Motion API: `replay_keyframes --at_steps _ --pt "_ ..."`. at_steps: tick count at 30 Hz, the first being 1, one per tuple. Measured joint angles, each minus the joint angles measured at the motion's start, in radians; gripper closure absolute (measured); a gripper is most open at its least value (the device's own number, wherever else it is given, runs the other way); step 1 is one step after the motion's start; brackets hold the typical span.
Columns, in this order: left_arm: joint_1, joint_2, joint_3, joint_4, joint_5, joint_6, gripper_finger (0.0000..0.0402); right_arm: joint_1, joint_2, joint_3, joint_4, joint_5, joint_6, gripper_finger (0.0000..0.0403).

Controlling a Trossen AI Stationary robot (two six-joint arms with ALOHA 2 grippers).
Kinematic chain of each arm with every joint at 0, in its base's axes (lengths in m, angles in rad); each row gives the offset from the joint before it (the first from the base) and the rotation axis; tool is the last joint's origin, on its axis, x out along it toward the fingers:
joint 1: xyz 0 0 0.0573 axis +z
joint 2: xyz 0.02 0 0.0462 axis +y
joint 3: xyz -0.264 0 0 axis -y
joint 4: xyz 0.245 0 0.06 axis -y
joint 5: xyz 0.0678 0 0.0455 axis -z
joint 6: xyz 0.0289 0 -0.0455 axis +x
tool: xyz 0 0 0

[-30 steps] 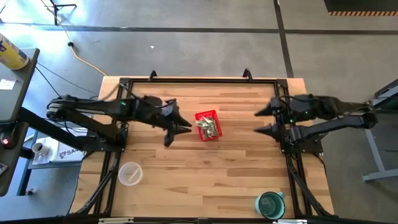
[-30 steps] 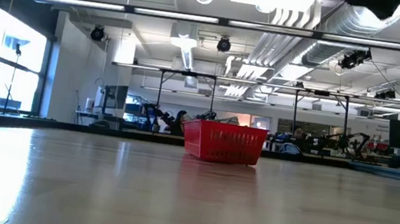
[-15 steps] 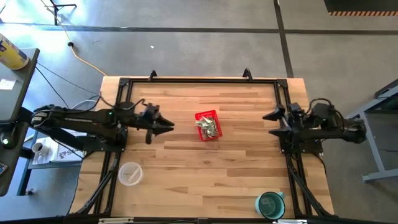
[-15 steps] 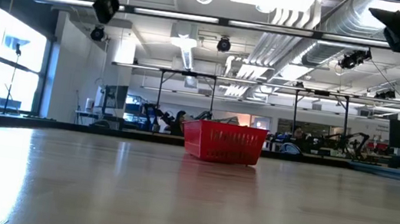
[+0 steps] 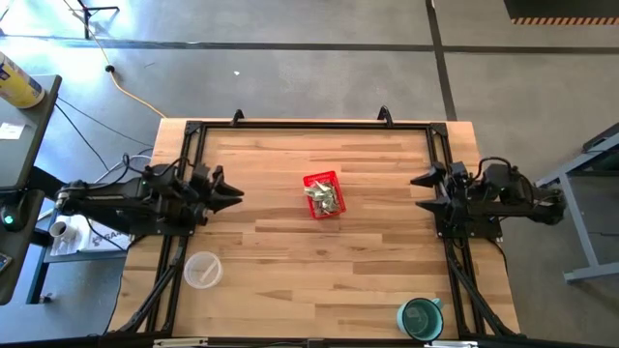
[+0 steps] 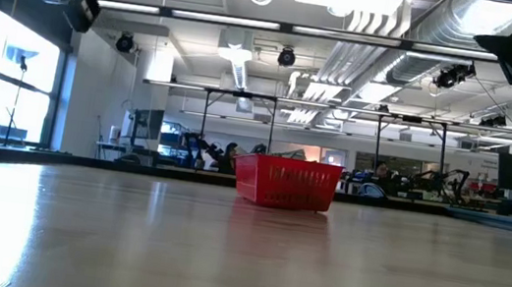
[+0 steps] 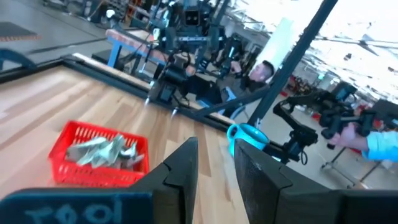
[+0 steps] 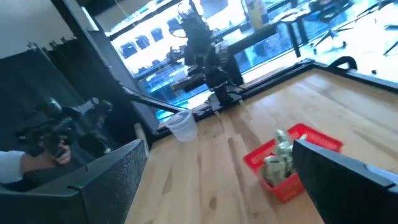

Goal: Pick and place items into bin
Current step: Return to Home Position

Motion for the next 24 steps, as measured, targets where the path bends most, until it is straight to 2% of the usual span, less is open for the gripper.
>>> replay_keyframes --at_steps 8,11,14,18,24 --pt "0.0 -0.184 -0.146 -0.035 -0.07 -0.059 0.0261 0.0 0.001 -0.032 -0.002 0.109 -0.01 0.0006" --pt "0.0 -0.234 -0.169 -0.123 -0.071 -0.093 0.0263 0.0 0.001 -0.056 -0.069 0.205 0.041 0.0008" --pt "0.0 -0.267 -0.171 -0.28 -0.071 -0.114 0.0263 0.0 0.002 -0.073 -0.2 0.268 0.063 0.0008" --pt "0.0 -0.262 -0.169 -0.429 -0.078 -0.116 0.0261 0.0 0.008 -0.071 -0.3 0.245 0.294 0.0008" --pt "0.0 -0.245 -0.169 -0.409 -0.093 -0.115 0.0263 0.0 0.009 -0.072 -0.367 0.131 0.322 0.0007"
